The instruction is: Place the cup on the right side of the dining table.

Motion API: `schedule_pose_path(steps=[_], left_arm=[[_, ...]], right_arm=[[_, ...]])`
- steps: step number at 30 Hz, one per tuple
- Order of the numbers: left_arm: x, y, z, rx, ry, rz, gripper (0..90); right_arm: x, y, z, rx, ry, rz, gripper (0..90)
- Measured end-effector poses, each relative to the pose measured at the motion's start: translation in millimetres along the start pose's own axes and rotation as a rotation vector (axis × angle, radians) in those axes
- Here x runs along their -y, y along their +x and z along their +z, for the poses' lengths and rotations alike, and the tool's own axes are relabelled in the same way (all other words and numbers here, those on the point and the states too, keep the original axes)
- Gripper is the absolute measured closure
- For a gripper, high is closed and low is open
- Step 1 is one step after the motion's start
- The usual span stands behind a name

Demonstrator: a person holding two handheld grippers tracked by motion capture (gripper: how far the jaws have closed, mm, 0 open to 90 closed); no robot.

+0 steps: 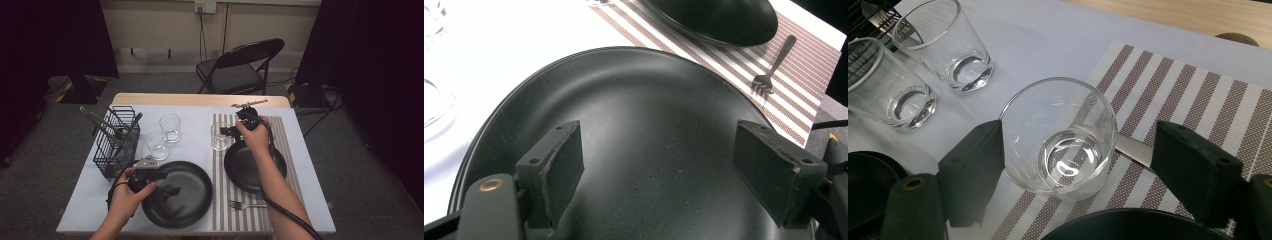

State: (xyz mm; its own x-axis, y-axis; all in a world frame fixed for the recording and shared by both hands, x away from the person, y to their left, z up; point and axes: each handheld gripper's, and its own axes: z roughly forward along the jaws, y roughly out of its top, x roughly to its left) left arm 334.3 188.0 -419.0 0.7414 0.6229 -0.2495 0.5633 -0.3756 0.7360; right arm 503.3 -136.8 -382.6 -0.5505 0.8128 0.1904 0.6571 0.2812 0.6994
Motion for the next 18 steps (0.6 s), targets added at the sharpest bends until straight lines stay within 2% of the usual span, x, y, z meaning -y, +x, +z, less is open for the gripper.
schedule_pose_path(steps=[13, 18], left_arm=[[-2.9, 0.4, 1.3, 0.002, 0.002, 0.014, 20.3], [-3.0, 0.6, 2.4, 0.003, 0.000, 0.006, 20.3]], right_arm=[[4.4, 4.1, -5.1, -0.015, 0.010, -0.007, 20.6], [5.8, 5.4, -6.9, -0.019, -0.001, -0.017, 20.6]])
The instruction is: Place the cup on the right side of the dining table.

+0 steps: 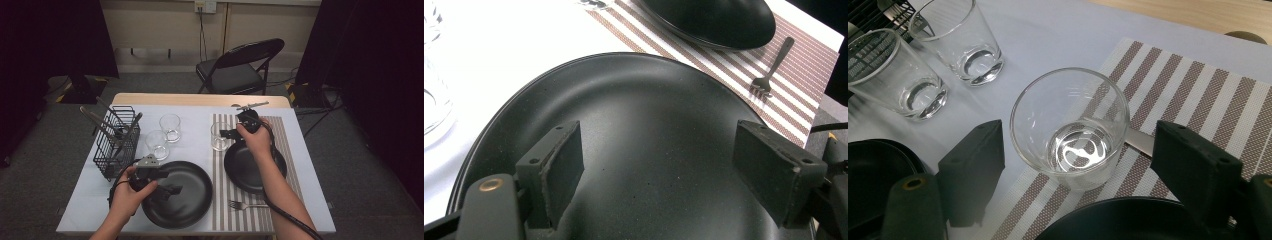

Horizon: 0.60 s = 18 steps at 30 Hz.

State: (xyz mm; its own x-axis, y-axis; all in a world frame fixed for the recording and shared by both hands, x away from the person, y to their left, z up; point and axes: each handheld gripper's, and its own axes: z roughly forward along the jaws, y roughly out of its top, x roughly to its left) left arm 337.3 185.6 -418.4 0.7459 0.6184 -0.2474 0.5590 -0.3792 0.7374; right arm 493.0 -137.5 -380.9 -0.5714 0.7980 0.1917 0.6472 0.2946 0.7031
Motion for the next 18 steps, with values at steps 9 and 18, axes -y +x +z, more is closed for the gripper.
schedule_pose_path(steps=[9, 18], left_arm=[[-1.4, 0.2, 1.0, 0.004, 0.004, 0.008, 20.3], [-3.0, -0.3, 3.1, 0.010, 0.004, 0.006, 20.3]], right_arm=[[3.9, 2.2, -1.4, -0.013, 0.000, -0.013, 20.6], [7.3, 2.1, -3.5, -0.020, 0.002, -0.010, 20.6]])
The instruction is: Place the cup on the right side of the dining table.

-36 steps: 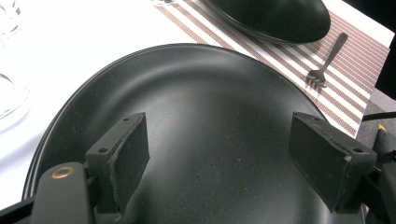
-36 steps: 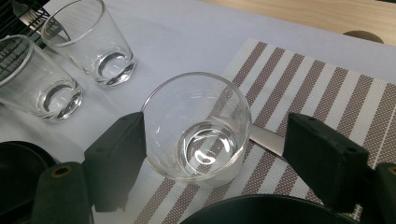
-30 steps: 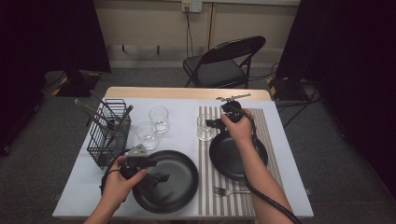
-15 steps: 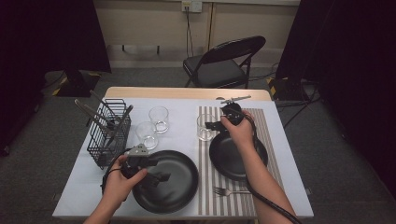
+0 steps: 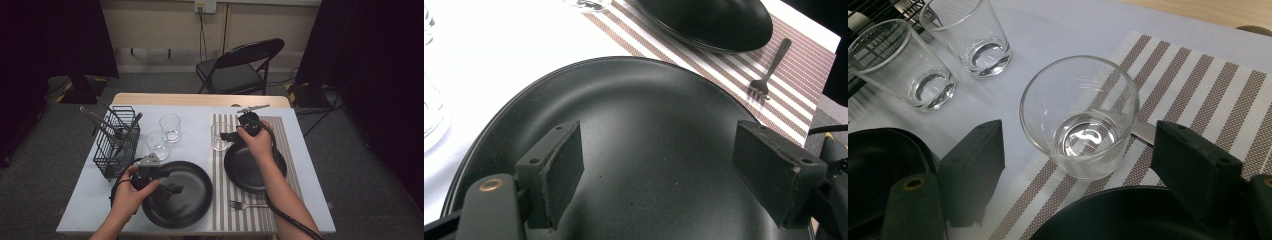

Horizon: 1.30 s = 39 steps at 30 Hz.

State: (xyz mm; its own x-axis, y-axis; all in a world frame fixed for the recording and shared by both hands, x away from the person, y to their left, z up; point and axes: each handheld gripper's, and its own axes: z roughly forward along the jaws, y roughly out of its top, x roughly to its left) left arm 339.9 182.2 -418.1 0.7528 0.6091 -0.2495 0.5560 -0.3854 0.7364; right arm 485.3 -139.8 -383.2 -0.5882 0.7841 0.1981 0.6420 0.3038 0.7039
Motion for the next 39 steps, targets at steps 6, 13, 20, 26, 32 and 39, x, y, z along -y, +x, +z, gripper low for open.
schedule_pose_path(steps=[6, 13, 20, 26, 32, 39], left_arm=[[-0.4, 0.0, -0.2, 0.000, -0.001, 0.005, 20.3], [-0.7, 0.0, -1.2, -0.001, -0.008, -0.001, 20.3], [-0.6, 0.0, -1.2, 0.000, -0.005, 0.003, 20.3], [-0.2, -0.4, -0.4, 0.003, -0.005, 0.000, 20.3], [-0.3, 0.4, -0.6, 0.001, -0.003, 0.004, 20.3], [-0.3, 0.5, -0.8, 0.002, -0.004, 0.004, 20.4]], right_arm=[[3.9, 0.5, -0.9, -0.002, 0.006, -0.004, 20.6], [5.2, 2.2, -3.5, -0.009, 0.003, -0.008, 20.6], [6.3, 4.0, -6.1, -0.003, 0.003, -0.020, 20.4], [7.9, 4.6, -8.0, -0.007, 0.005, -0.020, 20.4], [8.6, 5.5, -9.6, -0.014, 0.004, -0.024, 20.4], [11.1, 6.1, -12.6, -0.020, 0.005, -0.028, 20.3]])
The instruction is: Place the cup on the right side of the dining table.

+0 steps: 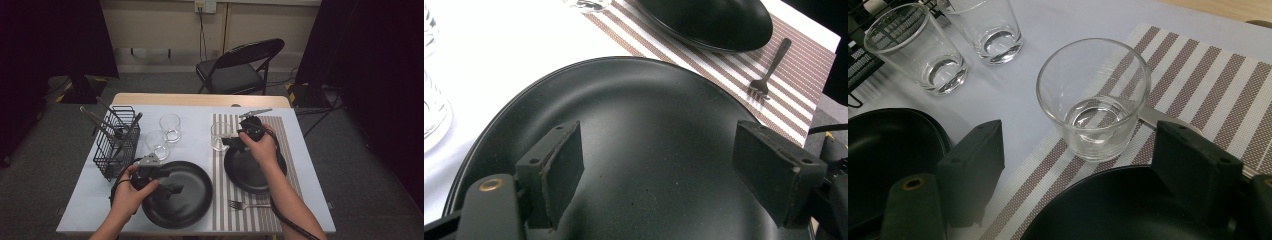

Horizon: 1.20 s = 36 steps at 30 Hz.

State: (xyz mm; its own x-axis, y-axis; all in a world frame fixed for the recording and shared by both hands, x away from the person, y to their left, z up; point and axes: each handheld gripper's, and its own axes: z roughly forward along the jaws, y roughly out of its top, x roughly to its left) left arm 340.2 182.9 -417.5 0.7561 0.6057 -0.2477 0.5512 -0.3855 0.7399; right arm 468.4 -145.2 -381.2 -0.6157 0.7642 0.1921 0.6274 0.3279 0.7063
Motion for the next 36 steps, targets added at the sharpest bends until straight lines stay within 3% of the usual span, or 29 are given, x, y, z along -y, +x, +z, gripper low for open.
schedule_pose_path(steps=[36], left_arm=[[0.0, -0.5, -1.0, -0.003, 0.001, -0.001, 20.5]], right_arm=[[16.7, -2.7, -18.1, -0.016, 0.012, -0.018, 20.4]])
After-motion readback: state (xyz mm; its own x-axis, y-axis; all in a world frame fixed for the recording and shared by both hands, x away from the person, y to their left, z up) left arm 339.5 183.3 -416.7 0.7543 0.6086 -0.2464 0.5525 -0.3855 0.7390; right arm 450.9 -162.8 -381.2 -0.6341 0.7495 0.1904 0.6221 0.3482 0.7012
